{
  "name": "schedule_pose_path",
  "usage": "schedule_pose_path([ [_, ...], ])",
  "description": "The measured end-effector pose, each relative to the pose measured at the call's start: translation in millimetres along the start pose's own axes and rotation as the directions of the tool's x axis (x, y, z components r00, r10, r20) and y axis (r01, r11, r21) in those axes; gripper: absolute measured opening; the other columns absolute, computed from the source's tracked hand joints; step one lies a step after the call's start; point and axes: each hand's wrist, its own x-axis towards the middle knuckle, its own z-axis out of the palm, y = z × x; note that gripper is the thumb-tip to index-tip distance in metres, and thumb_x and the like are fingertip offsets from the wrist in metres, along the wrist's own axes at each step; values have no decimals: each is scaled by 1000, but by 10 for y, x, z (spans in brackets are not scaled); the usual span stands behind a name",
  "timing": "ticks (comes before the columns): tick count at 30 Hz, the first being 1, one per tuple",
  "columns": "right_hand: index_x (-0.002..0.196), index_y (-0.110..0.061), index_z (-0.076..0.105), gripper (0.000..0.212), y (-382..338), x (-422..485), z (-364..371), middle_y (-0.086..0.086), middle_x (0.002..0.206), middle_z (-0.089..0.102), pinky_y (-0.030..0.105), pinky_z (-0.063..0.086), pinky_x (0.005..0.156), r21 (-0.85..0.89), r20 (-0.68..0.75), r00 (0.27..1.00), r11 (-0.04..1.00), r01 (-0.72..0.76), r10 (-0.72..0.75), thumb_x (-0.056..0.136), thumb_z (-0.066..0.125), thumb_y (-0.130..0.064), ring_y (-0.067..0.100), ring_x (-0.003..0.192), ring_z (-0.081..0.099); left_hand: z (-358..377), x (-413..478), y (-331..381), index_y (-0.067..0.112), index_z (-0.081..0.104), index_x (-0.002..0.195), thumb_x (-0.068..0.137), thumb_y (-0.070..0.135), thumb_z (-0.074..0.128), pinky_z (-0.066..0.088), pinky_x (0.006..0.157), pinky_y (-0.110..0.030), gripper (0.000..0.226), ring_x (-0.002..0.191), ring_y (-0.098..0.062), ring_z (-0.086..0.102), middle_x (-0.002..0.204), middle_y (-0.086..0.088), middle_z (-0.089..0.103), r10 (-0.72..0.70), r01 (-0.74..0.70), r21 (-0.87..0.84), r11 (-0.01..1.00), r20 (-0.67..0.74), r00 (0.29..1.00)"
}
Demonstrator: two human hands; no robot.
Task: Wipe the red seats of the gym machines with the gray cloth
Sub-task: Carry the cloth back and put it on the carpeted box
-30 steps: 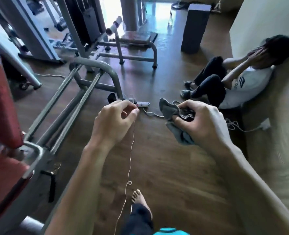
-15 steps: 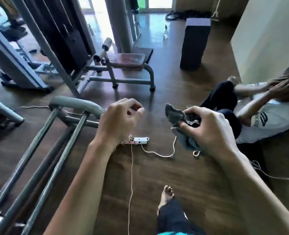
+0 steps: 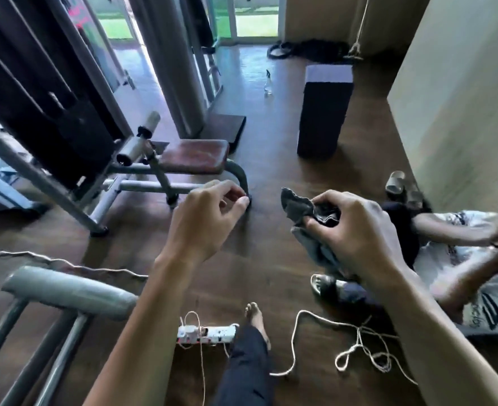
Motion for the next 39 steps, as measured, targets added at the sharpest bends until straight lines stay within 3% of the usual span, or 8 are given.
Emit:
schedule_pose_path([
  [9,99,-38,66,29,371,2768,362,-15,93,66,35,52,73,-1,-49,997,998,-67,67,76,71,-54,14,87,65,863,2784,-539,32,68,94,89,44,60,56,77,-37,16,88,-15,67,93,14,66,60,-58,-27,998,82,995],
  [16,102,-37,66,33,818,4569,482,-14,95,68,38,53,75,-5,-84,990,994,-112,112,75,67,-56,15,89,66,1472,4676,-608,36,67,93,92,40,65,55,80,-39,5,84,-10,66,94,18,67,81,-69,-112,991,102,991],
  [25,101,-37,67,26,1635,7125,455,-14,96,67,32,50,71,-35,-37,992,991,-125,124,80,69,-52,13,89,65,2515,7216,-523,36,66,92,88,46,59,56,79,-39,14,80,-10,65,87,16,65,62,-51,-173,984,59,996],
  [30,99,-39,65,27,2142,8466,386,-14,95,67,32,51,70,-56,-40,992,991,-124,122,79,68,-55,13,87,65,3083,8504,-377,32,70,89,93,38,66,55,78,-34,7,80,-5,65,88,19,67,47,-33,-155,987,83,995],
  [35,103,-37,66,29,2697,9719,435,-14,98,68,32,51,73,-69,-65,989,988,-139,135,79,69,-53,12,90,66,3742,9736,-317,38,67,82,93,43,64,51,74,-29,13,76,5,63,79,25,66,7,43,-228,973,214,977],
  [39,104,-36,66,29,3146,10813,631,-12,99,68,30,49,73,-75,-74,985,984,-162,156,81,70,-52,14,91,65,4385,10781,-308,34,70,85,95,43,64,47,66,-25,15,65,-4,58,68,20,64,-11,152,-377,914,353,936],
])
